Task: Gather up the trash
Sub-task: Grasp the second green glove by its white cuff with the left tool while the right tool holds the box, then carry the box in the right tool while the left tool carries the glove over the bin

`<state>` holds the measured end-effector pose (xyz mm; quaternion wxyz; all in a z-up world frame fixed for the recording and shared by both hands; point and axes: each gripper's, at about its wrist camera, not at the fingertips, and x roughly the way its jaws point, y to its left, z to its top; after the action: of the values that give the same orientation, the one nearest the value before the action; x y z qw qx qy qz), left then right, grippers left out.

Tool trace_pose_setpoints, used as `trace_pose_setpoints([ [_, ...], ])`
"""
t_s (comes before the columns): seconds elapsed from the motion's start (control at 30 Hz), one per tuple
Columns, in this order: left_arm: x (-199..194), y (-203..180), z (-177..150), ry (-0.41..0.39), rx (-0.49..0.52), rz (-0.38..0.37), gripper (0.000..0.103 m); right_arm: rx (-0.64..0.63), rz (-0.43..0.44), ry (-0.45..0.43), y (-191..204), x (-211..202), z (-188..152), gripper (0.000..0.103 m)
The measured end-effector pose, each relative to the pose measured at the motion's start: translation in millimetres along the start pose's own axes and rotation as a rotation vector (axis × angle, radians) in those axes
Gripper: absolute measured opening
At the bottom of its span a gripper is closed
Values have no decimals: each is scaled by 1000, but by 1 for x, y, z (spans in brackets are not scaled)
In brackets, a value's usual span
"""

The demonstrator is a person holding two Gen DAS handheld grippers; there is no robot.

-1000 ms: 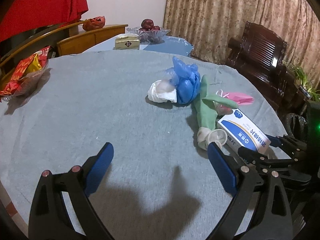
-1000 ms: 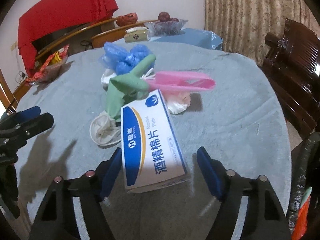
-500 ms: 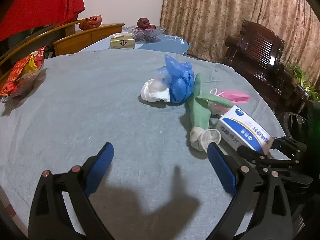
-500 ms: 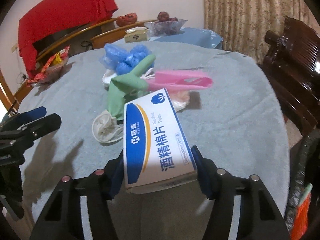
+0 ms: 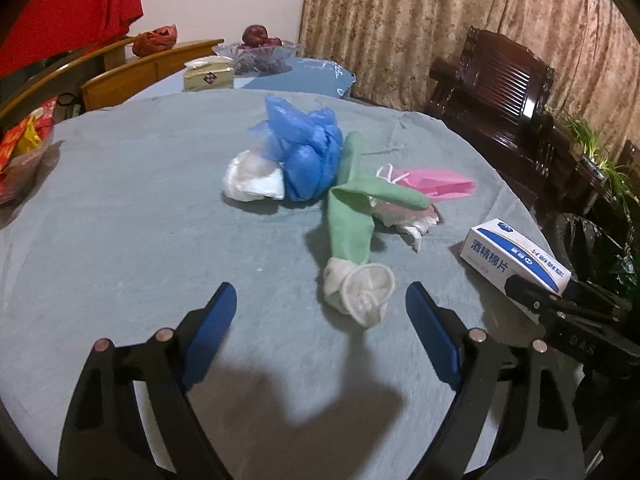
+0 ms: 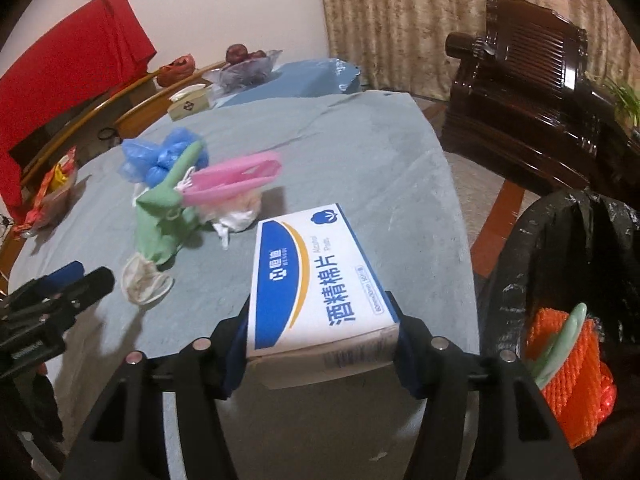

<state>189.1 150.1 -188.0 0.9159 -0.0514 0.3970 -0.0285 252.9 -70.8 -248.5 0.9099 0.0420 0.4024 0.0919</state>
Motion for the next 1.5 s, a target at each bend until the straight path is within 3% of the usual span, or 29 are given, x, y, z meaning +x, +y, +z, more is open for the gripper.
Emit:
trace_pose_setpoints([
  [0.17,26,-9,6,37,15,-18,75,-2,8,18,1,9,1,59],
  [0.3,47,-7,9,90,-1,-84,37,-12,13,24,2,13,0,61],
  [0.33,50,-6,9,97,-5,-89,34,-13,14,26,3,14,1,61],
  [0.47,46,0,6,89,-7,-102,31,-27,18,22,4,15,3,72],
  [0.67,36,4,-3,100,3,-97,32,-42,1,27,8,23,5,72],
  [0.7,37,3,-3,106,6,-94,34,-46,-2,28,9,24,5,71],
  [0.77,41,3,-1,113,3,-95,40,-56,-14,35,11,26,5,59],
  [0.8,42,3,1,112,1,-95,43,-58,-15,39,11,27,5,59],
  [1.0,40,3,3,99,-24,-96,30,-59,-3,15,10,16,9,57],
  [1.5,-34,-13,6,14,-11,-63,29,-42,35,-76,8,-42,27,57],
])
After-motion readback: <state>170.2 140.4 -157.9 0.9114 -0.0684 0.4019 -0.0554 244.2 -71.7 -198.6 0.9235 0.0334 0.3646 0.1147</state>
